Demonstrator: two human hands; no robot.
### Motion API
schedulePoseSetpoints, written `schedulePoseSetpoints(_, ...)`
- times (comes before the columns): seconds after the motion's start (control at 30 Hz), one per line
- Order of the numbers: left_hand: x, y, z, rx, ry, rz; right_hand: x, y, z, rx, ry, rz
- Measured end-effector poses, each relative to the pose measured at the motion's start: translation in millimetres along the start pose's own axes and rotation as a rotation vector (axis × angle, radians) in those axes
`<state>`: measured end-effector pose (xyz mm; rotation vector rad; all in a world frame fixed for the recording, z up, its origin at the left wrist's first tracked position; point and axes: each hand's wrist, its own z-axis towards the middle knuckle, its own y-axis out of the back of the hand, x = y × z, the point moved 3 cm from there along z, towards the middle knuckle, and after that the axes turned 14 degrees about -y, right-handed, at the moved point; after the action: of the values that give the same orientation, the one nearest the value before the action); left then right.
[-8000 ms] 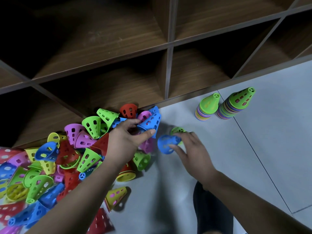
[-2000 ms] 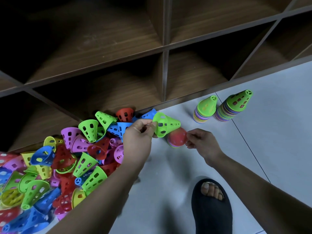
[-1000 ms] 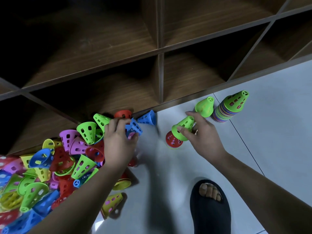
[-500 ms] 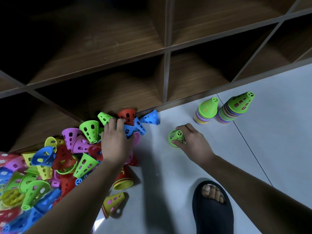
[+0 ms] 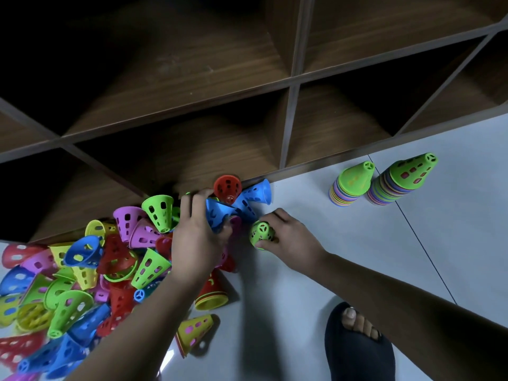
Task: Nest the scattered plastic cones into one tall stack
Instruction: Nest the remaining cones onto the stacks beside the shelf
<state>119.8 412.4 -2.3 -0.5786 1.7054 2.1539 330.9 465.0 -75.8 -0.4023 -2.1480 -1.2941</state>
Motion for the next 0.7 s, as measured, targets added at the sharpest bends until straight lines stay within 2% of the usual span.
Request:
schedulePoseSetpoints(0.2, -1.1, 14.0, -3.3, -0.057, -0.033, -0.075, 9.5, 13.9, 18.1, 0.098, -0.007, 0.132)
schedulePoseSetpoints(0.3, -3.8, 15.4, -5.3, -0.063, -0.013, -0.157, 4.7, 32.9, 32.2, -0.038, -0.030, 0.188)
schedulePoseSetpoints(0.4, -9.9, 9.6, -8.1, -0.031, -0.007, -0.273, 2.8, 39.1, 48.0, -0.098, -0.079, 0.103)
schedulePoseSetpoints(0.5, -20.2, -1.4, -10.8, 0.020, -0.061, -0.335, 1.6, 29.2, 64.5, -0.048, -0.147, 0.082)
schedulePoseSetpoints(0.7, -24.7, -28.6, -10.1, 0.151, -0.103, -0.243, 0.6, 19.6, 72.6, -0.108, -0.226, 0.166)
